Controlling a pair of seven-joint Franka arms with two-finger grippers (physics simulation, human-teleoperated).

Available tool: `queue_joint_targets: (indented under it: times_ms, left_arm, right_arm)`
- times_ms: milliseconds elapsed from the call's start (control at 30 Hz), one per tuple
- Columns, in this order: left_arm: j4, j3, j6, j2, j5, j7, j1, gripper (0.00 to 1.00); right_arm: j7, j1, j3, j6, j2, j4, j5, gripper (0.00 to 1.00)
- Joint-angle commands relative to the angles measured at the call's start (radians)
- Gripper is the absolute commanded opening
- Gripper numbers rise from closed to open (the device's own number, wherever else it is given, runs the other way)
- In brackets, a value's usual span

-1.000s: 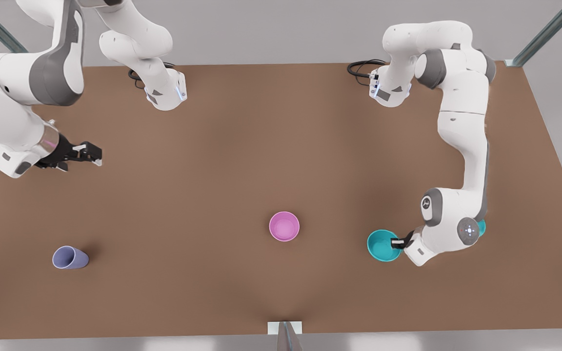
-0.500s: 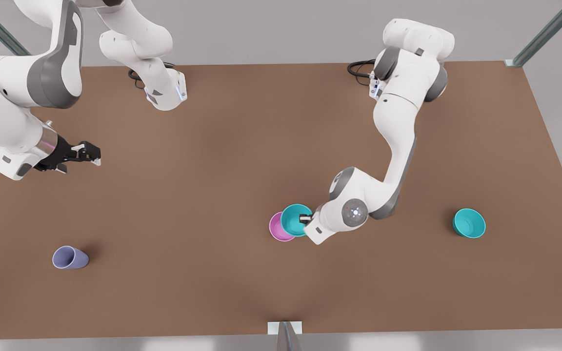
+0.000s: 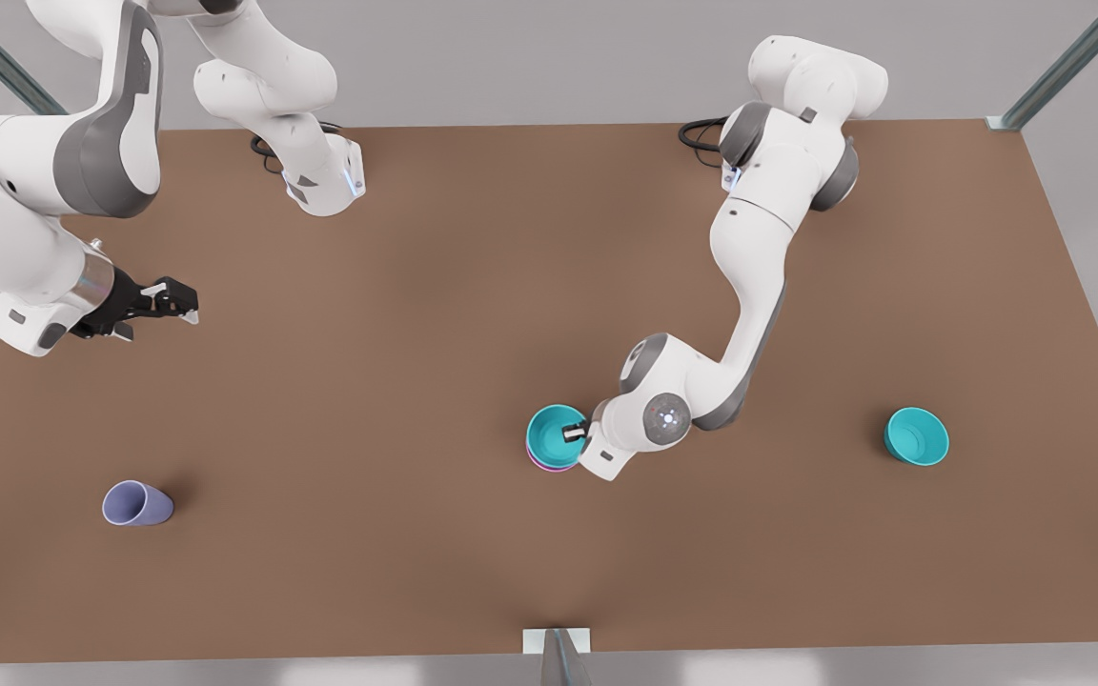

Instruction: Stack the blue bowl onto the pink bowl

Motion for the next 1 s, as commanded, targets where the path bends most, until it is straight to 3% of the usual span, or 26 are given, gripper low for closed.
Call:
queue_joint_targets:
  times_ms: [0, 400, 433, 467, 500, 600, 667, 767, 833, 867, 900, 967]
  left_arm:
    - [0.000, -0.001, 0.021, 0.002, -0.003, -0.202, -0.001, 0.21]
    - [-0.001, -0.001, 0.035, 0.019, -0.003, -0.202, -0.013, 0.21]
    - [-0.001, 0.001, 0.035, 0.019, -0.003, -0.202, -0.013, 0.27]
    - [-0.003, 0.001, 0.033, 0.019, -0.003, -0.199, -0.011, 0.70]
    - [-0.003, 0.001, 0.033, 0.019, 0.000, -0.199, -0.008, 1.00]
    - [-0.007, 0.004, -0.097, -0.026, 0.083, -0.177, 0.033, 1.00]
    - [-0.003, 0.006, -0.428, -0.211, 0.224, -0.097, 0.122, 1.00]
    - [0.000, 0.004, -0.599, -0.408, 0.273, 0.005, 0.214, 1.00]
    - [0.011, 0.006, -0.714, -0.491, 0.308, 0.353, 0.262, 1.00]
    - [-0.056, 0.009, -0.699, -0.578, 0.330, 0.527, 0.263, 1.00]
    - [-0.251, 0.079, -0.573, -0.710, 0.319, 0.571, 0.239, 1.00]
    - [-0.259, 0.133, -0.576, -0.718, 0.233, 0.574, 0.219, 1.00]
  right_arm:
    - [-0.026, 0.000, -0.001, -0.001, 0.000, 0.000, 0.001, 1.00]
    - [-0.026, 0.000, -0.002, 0.001, 0.006, 0.000, 0.001, 1.00]
    - [-0.026, 0.000, -0.002, 0.001, 0.006, 0.000, 0.001, 1.00]
    - [-0.026, 0.000, -0.002, 0.001, 0.006, 0.000, 0.001, 1.00]
    - [-0.026, 0.000, -0.002, 0.001, 0.006, 0.000, 0.003, 1.00]
    - [-0.026, 0.000, -0.002, 0.001, 0.008, 0.000, 0.003, 1.00]
    - [-0.026, 0.000, -0.002, 0.001, 0.006, 0.000, 0.003, 1.00]
    - [-0.026, -0.002, -0.002, 0.001, 0.008, 0.004, 0.003, 1.00]
    - [-0.026, -0.005, -0.002, 0.001, 0.006, 0.005, 0.003, 1.00]
    - [-0.026, -0.005, -0.004, 0.001, 0.006, 0.008, 0.003, 1.00]
    - [-0.026, -0.005, -0.004, 0.001, 0.006, 0.008, 0.003, 1.00]
    - [-0.026, -0.005, -0.004, 0.001, 0.006, 0.008, 0.003, 1.00]
